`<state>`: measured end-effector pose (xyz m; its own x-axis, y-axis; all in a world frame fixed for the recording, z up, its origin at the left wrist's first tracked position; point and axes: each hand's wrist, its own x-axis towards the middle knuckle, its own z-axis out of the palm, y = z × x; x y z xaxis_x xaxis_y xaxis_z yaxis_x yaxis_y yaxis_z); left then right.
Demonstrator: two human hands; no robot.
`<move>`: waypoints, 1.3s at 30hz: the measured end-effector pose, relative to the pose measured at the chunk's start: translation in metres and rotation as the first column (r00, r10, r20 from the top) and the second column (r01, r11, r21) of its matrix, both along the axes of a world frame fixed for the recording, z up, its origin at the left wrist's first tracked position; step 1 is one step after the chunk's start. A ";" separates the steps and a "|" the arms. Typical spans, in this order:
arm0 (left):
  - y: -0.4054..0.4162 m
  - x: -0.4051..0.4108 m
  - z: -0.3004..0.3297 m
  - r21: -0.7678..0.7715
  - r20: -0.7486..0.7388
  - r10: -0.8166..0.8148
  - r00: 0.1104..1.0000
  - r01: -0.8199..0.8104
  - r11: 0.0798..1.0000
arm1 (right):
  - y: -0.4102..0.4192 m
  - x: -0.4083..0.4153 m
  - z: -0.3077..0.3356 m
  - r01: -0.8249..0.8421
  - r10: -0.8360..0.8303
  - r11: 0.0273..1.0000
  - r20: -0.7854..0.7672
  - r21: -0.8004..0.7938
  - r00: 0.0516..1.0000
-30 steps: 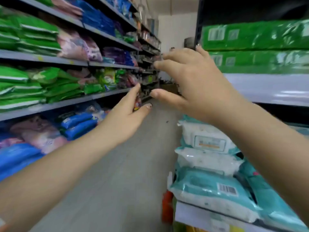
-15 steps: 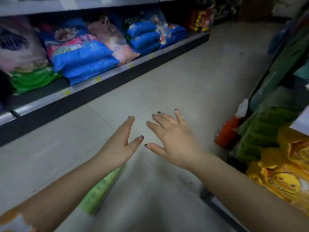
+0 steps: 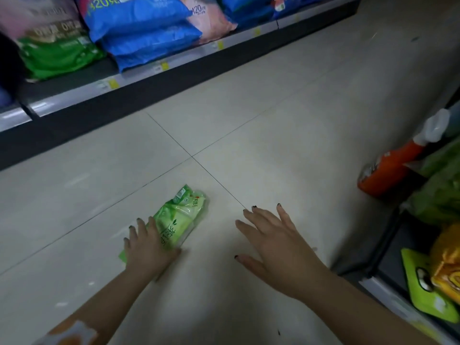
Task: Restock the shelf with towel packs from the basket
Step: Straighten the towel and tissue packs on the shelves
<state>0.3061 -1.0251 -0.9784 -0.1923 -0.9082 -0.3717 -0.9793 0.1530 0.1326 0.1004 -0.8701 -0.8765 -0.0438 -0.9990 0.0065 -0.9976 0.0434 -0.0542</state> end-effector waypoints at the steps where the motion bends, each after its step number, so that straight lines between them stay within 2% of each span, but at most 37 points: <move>1: -0.004 0.002 -0.004 0.012 0.028 0.026 0.999 -0.026 1.000 | 0.001 0.001 -0.001 -0.003 0.003 1.000 -0.001 0.013 1.000; 4: -0.017 0.008 -0.014 0.030 0.098 0.061 0.993 -0.064 0.997 | 0.003 0.002 -0.001 0.000 0.000 1.000 0.003 0.028 1.000; 10: -0.018 0.007 -0.022 0.048 0.179 0.020 0.984 -0.029 0.998 | 0.006 0.001 0.005 0.026 -0.026 1.000 0.004 0.014 1.000; 16: -0.009 0.009 -0.027 0.009 0.111 0.060 0.992 -0.062 0.998 | 0.013 -0.001 0.005 0.027 -0.026 1.000 0.020 -0.009 0.999; 22: 0.005 0.005 -0.005 -0.077 -0.118 -0.038 0.992 0.029 0.997 | 0.018 -0.004 0.010 0.047 -0.047 0.999 0.050 -0.004 0.998; 26: 0.020 -0.008 0.037 -0.135 -0.340 -0.170 0.925 0.131 0.982 | 0.020 -0.002 0.016 0.113 -0.114 0.993 0.120 0.022 0.986; 28: 0.031 -0.016 0.064 -0.165 -0.435 -0.221 0.873 0.164 0.973 | 0.019 -0.001 0.025 0.160 -0.154 0.987 0.225 -0.007 0.962; 29: 0.037 -0.021 0.077 -0.180 -0.475 -0.242 0.846 0.176 0.968 | 0.018 0.000 0.033 0.215 -0.194 0.976 0.357 -0.021 0.914; 30: 0.043 -0.026 0.089 -0.195 -0.510 -0.263 0.819 0.188 0.963 | 0.015 0.000 0.040 0.281 -0.243 0.960 0.534 0.012 0.810; 31: 0.049 -0.030 0.101 -0.211 -0.540 -0.285 0.792 0.201 0.957 | 0.012 0.002 0.048 0.348 -0.299 0.935 0.692 0.074 0.657; 33: 0.058 -0.038 0.124 -0.253 -0.582 -0.338 0.740 0.230 0.940 | 0.006 0.006 0.067 0.415 -0.295 0.901 0.877 0.124 0.379; 34: 0.061 -0.042 0.135 -0.278 -0.592 -0.364 0.719 0.242 0.930 | 0.003 0.006 0.077 0.434 -0.245 0.894 0.933 0.112 0.263; 36: 0.065 -0.047 0.157 -0.343 -0.600 -0.419 0.681 0.254 0.904 | 0.000 0.004 0.099 0.484 -0.165 0.869 0.982 0.099 0.095; 38: 0.065 -0.052 0.182 -0.422 -0.583 -0.477 0.657 0.257 0.869 | -0.001 0.000 0.125 0.531 -0.097 0.844 0.995 0.078 0.008; 39: 0.063 -0.055 0.195 -0.458 -0.571 -0.502 0.650 0.255 0.852 | 0.000 -0.002 0.138 0.540 -0.067 0.840 0.998 0.060 -0.007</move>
